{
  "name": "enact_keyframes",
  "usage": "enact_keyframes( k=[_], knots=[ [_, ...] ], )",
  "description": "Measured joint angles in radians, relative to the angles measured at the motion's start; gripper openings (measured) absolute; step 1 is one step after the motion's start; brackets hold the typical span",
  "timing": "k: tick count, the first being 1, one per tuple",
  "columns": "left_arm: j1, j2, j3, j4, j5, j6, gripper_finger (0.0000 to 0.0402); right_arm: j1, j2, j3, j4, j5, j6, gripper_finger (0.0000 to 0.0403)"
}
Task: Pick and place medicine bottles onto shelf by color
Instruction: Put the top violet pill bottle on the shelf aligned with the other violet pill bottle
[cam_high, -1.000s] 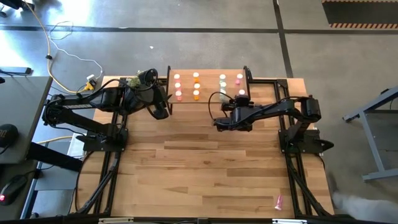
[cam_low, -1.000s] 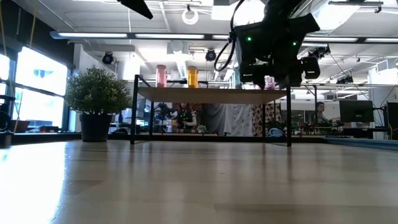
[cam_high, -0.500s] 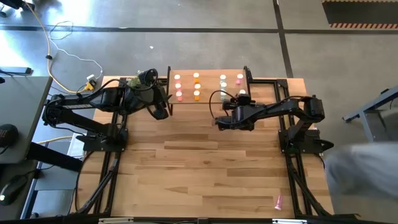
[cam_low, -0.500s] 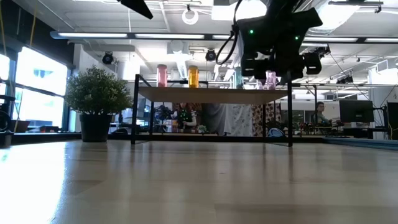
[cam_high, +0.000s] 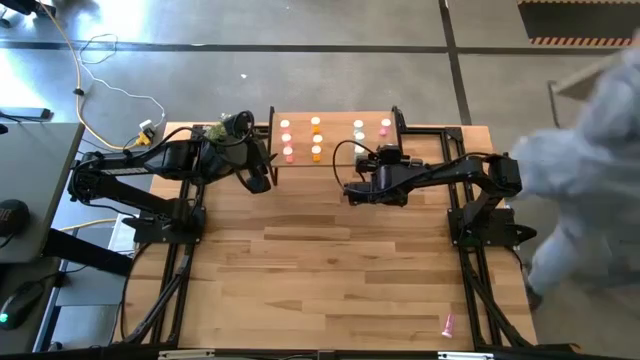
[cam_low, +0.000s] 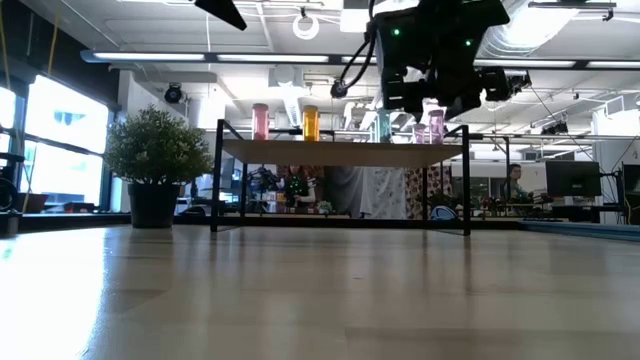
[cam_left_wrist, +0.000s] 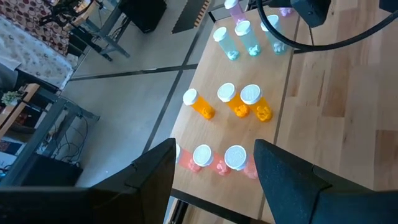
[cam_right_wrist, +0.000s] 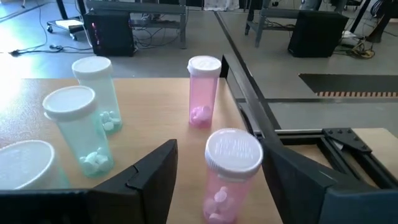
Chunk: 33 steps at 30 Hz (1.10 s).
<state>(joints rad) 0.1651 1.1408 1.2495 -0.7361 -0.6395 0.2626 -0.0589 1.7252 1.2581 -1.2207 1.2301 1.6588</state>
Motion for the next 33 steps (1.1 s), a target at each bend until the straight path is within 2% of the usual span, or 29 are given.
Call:
enact_keyframes(
  k=[17, 26, 28, 33],
  knots=[
    [0.0, 0.0, 0.0, 0.0, 0.0, 0.003, 0.0207, -0.007, 0.0, 0.127, -0.184, 0.046, 0.0, 0.022],
    [0.0, 0.0, 0.0, 0.0, 0.0, 0.003, 0.0207, -0.011, 0.001, 0.254, -0.349, 0.045, 0.0, 0.022],
    [0.0, 0.0, 0.0, 0.0, 0.0, 0.003, 0.0207, -0.017, -0.003, 0.294, -0.348, 0.045, -0.05, 0.022],
    [0.0, 0.0, 0.0, 0.0, 0.014, 0.002, 0.0207, -0.053, -0.047, 0.411, -0.345, -0.016, -0.298, 0.022]
  ],
)
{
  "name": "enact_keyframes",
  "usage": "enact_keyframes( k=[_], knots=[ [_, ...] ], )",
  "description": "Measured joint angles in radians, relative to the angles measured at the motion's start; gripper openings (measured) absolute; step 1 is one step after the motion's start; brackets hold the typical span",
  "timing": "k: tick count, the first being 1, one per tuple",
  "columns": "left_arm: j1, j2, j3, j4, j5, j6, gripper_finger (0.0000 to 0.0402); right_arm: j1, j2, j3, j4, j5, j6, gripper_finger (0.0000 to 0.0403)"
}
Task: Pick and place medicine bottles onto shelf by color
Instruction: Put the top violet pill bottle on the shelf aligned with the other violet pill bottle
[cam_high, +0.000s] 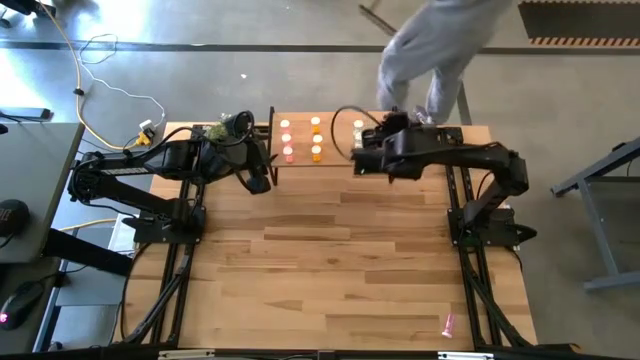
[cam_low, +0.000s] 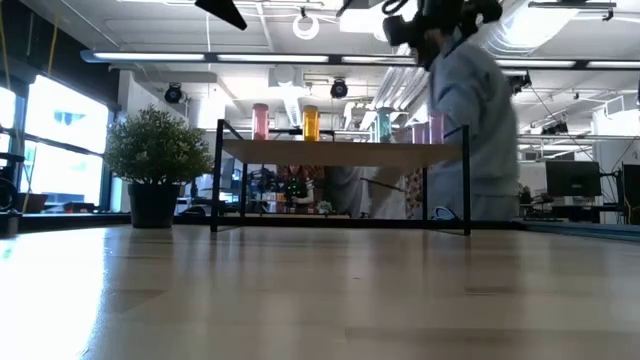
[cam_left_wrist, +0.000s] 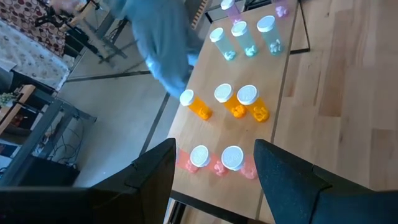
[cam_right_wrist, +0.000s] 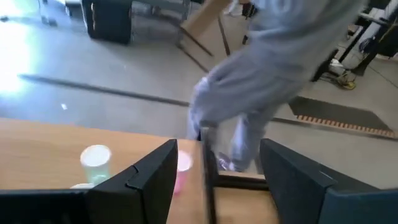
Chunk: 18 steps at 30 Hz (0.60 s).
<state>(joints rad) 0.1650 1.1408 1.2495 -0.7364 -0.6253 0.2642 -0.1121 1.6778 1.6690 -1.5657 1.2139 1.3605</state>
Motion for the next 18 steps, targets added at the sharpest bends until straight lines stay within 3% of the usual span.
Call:
enact_keyframes(
  k=[5, 10, 13, 18],
  knots=[
    [0.0, 0.0, 0.0, 0.001, 0.029, 0.0, 0.0207, -0.058, -0.065, 0.122, 0.015, -0.089, -0.29, 0.022],
    [0.0, 0.0, 0.0, 0.0, 0.066, 0.001, 0.0207, -0.137, -0.123, 0.213, 0.081, -0.312, -0.65, 0.022],
    [0.001, 0.0, 0.0, 0.0, 0.097, -0.001, 0.0207, -0.215, -0.141, 0.27, 0.083, -0.53, -0.856, 0.022],
    [0.001, 0.0, 0.0, 0.0, 0.101, -0.034, 0.0207, -0.372, -0.154, 0.308, 0.046, -0.99, -1.167, 0.022]
  ],
)
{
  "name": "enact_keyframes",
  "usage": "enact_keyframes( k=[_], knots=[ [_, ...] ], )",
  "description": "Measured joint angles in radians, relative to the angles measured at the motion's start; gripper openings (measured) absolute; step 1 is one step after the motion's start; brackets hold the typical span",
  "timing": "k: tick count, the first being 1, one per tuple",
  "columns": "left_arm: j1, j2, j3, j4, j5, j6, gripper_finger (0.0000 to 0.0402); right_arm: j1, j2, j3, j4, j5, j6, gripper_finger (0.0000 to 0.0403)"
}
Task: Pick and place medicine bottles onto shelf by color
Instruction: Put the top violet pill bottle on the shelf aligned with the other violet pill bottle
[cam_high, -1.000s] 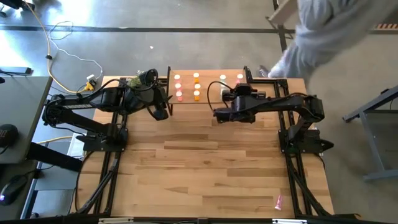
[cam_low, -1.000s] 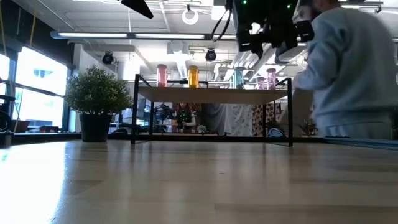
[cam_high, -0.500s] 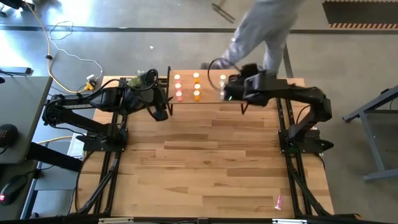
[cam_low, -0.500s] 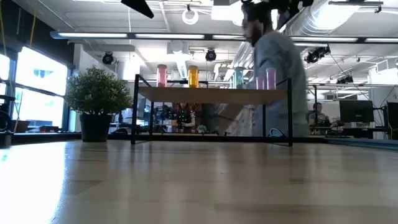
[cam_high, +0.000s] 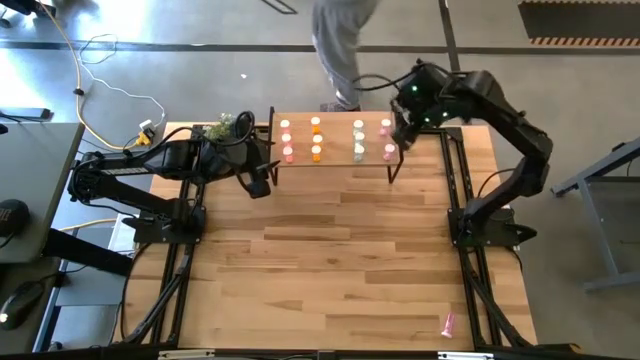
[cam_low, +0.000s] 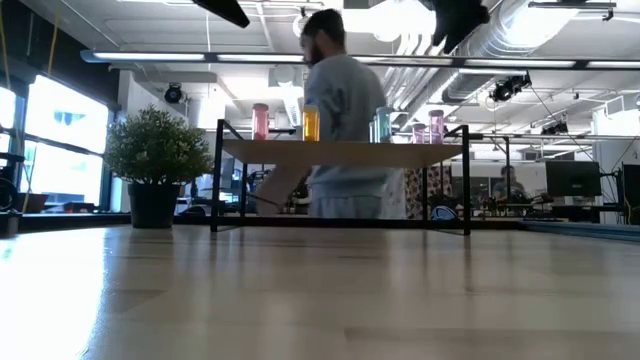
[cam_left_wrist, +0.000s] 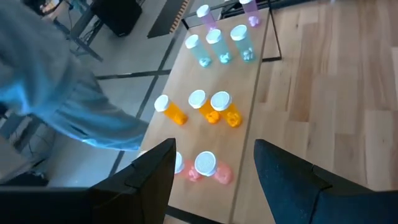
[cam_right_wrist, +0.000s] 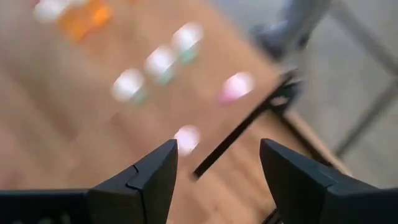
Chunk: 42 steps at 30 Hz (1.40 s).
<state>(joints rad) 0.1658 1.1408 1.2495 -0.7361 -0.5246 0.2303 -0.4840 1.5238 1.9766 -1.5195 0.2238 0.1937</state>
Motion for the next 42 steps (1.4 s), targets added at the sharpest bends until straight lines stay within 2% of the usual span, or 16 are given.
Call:
enact_keyframes(
  k=[2, 5, 12, 16, 24, 34, 42],
  knots=[
    [0.0, 0.0, 0.0, 0.0, -0.001, -0.024, 0.0207, -0.049, -0.001, -0.008, -0.037, -0.144, -0.115, 0.022],
    [0.0, 0.0, 0.0, 0.0, -0.001, -0.054, 0.0207, -0.091, -0.001, -0.06, -0.05, -0.264, -0.25, 0.022],
    [0.0, 0.0, 0.0, 0.0, -0.002, -0.123, 0.0207, -0.105, -0.037, -0.246, -0.039, -0.439, -0.413, 0.022],
    [0.0, 0.0, 0.0, 0.0, -0.002, -0.149, 0.0207, -0.098, -0.112, -0.413, 0.075, -0.543, -0.43, 0.022],
    [0.0, 0.0, 0.0, 0.0, -0.008, -0.148, 0.0207, -0.017, -0.231, -0.659, 0.404, -0.528, -0.378, 0.022],
    [0.0, 0.0, 0.0, 0.0, -0.01, -0.125, 0.0207, 0.06, -0.235, -0.749, 0.455, -0.351, -0.356, 0.022],
    [0.0, 0.0, 0.0, 0.0, -0.011, -0.123, 0.0207, 0.059, -0.235, -0.749, 0.521, -0.295, -0.402, 0.022]
  ],
)
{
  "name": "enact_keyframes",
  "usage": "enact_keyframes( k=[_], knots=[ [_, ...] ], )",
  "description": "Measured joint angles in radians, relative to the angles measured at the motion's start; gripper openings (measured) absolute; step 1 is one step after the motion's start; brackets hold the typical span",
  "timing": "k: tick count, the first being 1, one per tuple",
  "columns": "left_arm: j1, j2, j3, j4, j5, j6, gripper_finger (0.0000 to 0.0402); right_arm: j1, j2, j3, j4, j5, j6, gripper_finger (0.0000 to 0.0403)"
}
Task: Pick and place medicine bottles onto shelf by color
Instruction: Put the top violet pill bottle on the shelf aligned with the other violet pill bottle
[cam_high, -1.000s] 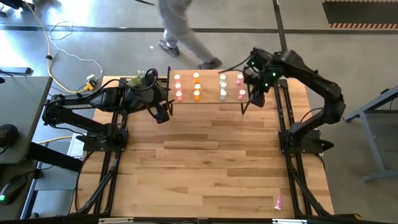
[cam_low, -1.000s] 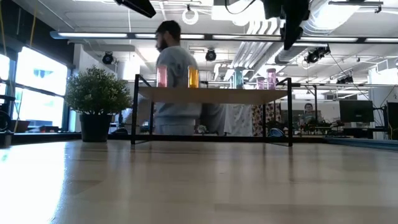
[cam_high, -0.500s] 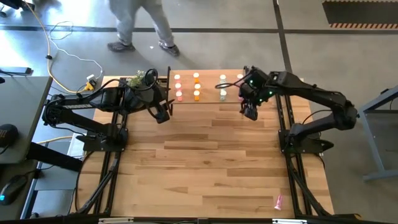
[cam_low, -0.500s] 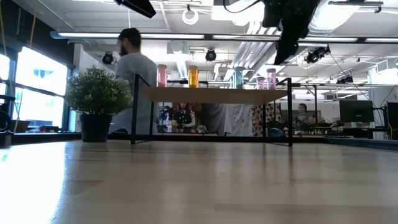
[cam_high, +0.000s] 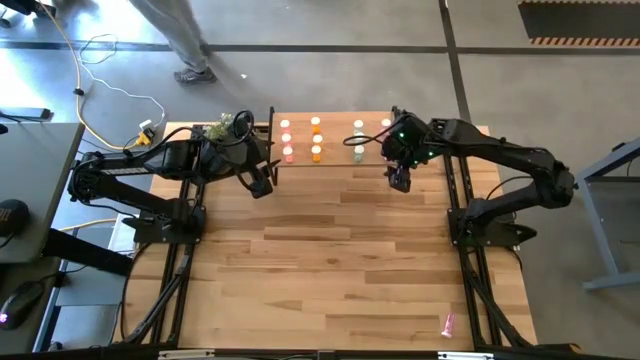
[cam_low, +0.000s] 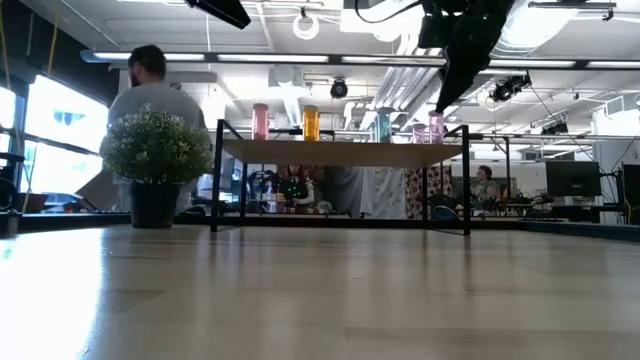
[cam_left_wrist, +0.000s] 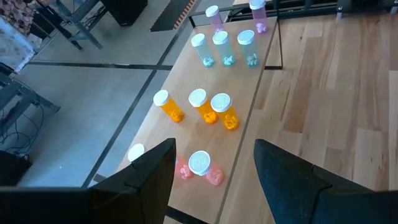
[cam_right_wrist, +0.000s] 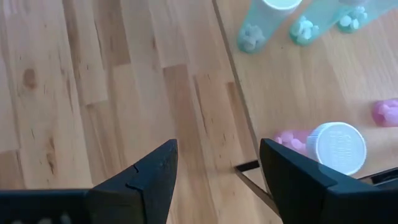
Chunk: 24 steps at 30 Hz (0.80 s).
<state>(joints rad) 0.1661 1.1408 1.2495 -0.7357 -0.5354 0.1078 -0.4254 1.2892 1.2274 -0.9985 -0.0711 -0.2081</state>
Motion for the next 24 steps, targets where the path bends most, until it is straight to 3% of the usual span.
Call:
enact_keyframes(
  k=[24],
  knots=[
    [0.0, 0.0, 0.0, 0.001, -0.003, 0.0, 0.0207, -0.026, 0.021, 0.0, 0.005, 0.045, -0.078, 0.022]
  ],
)
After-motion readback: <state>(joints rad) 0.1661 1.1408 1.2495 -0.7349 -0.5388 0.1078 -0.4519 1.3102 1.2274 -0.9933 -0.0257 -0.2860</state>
